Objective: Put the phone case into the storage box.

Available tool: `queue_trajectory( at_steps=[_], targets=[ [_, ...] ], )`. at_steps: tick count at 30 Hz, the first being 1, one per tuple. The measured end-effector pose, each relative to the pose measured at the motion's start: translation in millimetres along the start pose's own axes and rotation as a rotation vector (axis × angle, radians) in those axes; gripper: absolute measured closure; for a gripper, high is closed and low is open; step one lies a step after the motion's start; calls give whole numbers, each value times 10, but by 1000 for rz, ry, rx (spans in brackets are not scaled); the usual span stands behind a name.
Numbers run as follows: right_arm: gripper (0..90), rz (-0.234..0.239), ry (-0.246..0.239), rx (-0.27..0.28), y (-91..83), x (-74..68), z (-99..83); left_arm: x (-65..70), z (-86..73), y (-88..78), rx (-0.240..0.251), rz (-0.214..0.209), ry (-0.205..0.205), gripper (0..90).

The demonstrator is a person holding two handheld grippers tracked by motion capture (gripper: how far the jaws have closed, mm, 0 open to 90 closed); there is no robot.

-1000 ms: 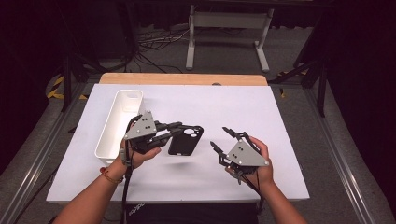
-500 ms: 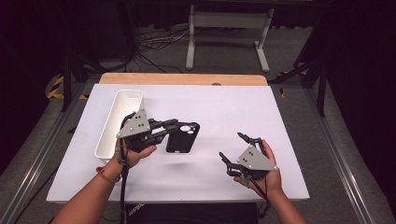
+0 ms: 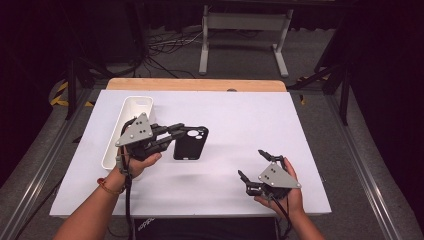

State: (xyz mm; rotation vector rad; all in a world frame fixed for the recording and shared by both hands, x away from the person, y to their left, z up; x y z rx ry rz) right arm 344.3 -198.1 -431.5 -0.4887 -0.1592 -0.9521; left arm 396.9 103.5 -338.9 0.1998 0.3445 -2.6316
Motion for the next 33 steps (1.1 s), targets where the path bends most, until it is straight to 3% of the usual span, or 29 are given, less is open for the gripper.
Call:
queue_trajectory(
  at_steps=[13, 33],
  targets=[
    [152, -38, 35, 5, -83, 108, -102, -70, 90, -168, 37, 36, 18, 814],
    [152, -39, 6, -9, -78, 113, -144, -249, 106, -355, 65, 91, -2, 814]
  ],
)
Point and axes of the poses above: each handheld gripper's, and its own axes: y roughly forward along the jaws, z roughly out of its top, x roughly to its right, the point moved 5 cm from there along y, roughly forward along the jaws, and after that the axes turned 3 degrees about y, right-handed, at the moved point
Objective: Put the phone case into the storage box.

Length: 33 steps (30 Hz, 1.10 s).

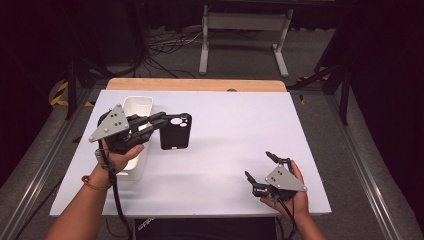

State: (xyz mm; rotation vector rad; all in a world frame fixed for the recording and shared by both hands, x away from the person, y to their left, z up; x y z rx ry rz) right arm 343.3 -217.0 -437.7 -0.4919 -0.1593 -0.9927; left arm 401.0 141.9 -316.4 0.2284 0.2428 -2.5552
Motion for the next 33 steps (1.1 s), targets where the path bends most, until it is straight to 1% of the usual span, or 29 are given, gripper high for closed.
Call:
queue_trajectory(
  at_steps=[6, 7, 11, 13, 16, 17, 19, 20, 22, 24, 25, 26, 27, 29, 31, 33],
  targets=[
    [152, 0, 3, -2, 0, 4, -9, -48, 16, -57, 7, 10, -3, 814],
    [152, 0, 3, -1, 1, 3, -9, -59, 19, -63, 7, 15, 4, 814],
    [152, 2, 1, -4, 6, -2, -15, -86, 16, -92, 10, 22, -10, 814],
    [152, 1, -3, -7, 8, -1, -17, -105, 22, -108, 13, 28, -4, 814],
    [152, 0, 0, -6, 10, 1, -17, -124, 29, -135, 19, 29, -10, 814],
    [152, 1, -1, -8, 12, 2, -17, -132, 31, -140, 28, 34, -11, 814],
    [152, 4, -4, -8, 17, -1, -18, -142, 34, -164, 20, 36, -15, 814],
    [152, 4, -7, -10, 19, -5, -20, -153, 35, -173, 18, 37, -8, 814],
    [152, 4, -11, -13, 23, -8, -26, -174, 40, -198, 23, 39, -12, 814],
    [152, 5, -7, -14, 27, -6, -30, -182, 43, -205, 31, 40, -16, 814],
    [152, 4, -5, -13, 25, -3, -30, -202, 45, -233, 31, 42, -16, 814],
    [152, 5, -3, -11, 21, -2, -29, -212, 48, -239, 40, 46, -14, 814],
    [152, 3, -2, -9, 18, 2, -28, -217, 46, -253, 38, 48, -20, 814],
    [152, 1, 1, -7, 12, 11, -27, -232, 45, -273, 43, 48, -15, 814],
    [153, 0, 2, -5, 12, 15, -27, -238, 43, -282, 44, 42, -19, 814],
    [152, 0, 12, -4, 15, 27, -36, -269, 42, -295, 42, 56, -15, 814]
  ],
)
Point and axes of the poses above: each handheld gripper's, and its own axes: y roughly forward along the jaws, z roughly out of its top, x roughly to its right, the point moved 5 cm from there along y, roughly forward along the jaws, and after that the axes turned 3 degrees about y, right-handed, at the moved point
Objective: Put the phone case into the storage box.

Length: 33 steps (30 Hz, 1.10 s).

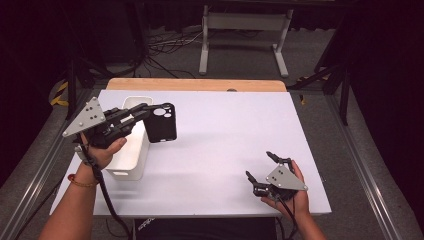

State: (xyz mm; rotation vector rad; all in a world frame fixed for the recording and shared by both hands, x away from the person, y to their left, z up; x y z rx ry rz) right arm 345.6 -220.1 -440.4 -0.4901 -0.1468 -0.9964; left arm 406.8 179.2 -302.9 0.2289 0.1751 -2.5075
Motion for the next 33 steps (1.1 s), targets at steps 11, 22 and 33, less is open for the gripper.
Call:
queue_trajectory(
  at_steps=[11, 22, 33],
  targets=[
    [152, 4, -2, -5, 19, -9, -18, -139, -8, -99, -10, 51, -12, 814],
    [155, 20, 16, -6, 25, -9, -26, -265, -35, -190, -9, 86, -19, 814],
    [159, 1, 36, 24, -1, 49, 27, -552, -105, -249, -24, 129, 7, 814]
  ],
)
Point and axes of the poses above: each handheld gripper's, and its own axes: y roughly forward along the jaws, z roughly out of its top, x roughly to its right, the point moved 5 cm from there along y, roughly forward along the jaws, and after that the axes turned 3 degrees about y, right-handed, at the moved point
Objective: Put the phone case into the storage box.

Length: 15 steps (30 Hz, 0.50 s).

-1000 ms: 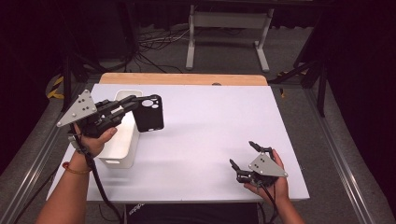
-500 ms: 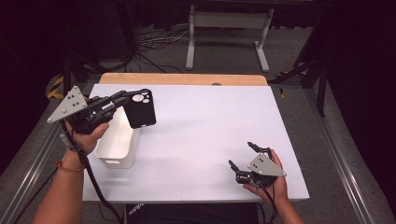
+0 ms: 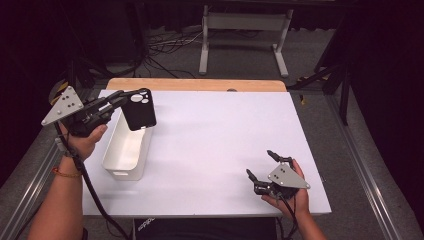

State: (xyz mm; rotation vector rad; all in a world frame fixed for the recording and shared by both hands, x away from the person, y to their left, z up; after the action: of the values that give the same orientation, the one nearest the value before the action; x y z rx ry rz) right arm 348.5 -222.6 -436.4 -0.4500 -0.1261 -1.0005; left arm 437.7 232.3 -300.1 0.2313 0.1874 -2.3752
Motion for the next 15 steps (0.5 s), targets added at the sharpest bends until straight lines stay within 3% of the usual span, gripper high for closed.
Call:
queue_trajectory(
  at_steps=[9, 15],
  targets=[
    [172, -5, -3, -12, 31, 2, -1, -259, -102, -40, -20, 54, -32, 814],
    [172, -4, -6, -14, 37, -6, 8, -428, -168, -25, -42, 66, -43, 814]
  ],
)
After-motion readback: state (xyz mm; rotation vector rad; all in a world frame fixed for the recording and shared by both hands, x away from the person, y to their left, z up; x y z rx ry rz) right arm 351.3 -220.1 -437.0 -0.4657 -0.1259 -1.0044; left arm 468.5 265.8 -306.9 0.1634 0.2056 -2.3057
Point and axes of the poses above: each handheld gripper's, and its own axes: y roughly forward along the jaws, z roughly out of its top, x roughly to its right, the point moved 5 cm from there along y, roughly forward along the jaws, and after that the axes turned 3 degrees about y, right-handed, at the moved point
